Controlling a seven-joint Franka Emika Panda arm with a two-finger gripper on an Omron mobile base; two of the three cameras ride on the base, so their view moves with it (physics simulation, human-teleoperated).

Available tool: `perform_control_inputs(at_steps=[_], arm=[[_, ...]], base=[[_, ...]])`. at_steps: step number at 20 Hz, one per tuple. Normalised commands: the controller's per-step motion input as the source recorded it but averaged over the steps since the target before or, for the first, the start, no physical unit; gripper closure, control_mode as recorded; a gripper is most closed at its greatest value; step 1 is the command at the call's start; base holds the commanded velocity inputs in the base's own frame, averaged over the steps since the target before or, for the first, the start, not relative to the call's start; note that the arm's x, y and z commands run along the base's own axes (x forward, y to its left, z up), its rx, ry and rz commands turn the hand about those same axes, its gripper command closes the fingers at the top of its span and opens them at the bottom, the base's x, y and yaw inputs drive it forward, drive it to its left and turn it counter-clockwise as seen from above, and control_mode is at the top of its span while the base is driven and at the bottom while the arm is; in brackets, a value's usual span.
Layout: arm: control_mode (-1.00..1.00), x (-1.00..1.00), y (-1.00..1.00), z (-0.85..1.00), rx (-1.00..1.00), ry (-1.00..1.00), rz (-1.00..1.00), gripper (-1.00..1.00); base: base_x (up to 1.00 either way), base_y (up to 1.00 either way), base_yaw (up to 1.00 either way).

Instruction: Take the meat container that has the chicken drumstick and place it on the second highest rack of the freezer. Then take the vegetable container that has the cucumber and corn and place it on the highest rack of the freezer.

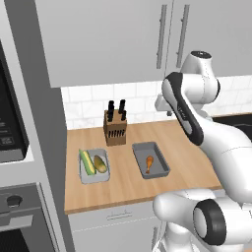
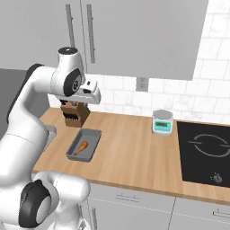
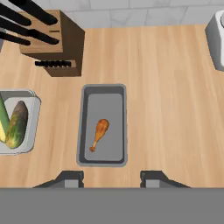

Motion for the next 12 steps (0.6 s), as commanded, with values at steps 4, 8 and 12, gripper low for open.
perform_control_inputs(at_steps=[4, 8, 12], arm=[[-1.0, -0.21, 0.0, -0.03, 0.0, 0.04, 0.0, -1.0], [-1.0, -0.44, -0.01, -0.59, 0.0, 0.05, -0.05, -1.0], [-1.0, -0.25, 0.06, -1.0, 0.01, 0.14, -0.22, -1.0]], base=[[0.0, 0.0, 0.0], [0.0, 0.0, 0.0], [0.0, 0.0, 0.0]])
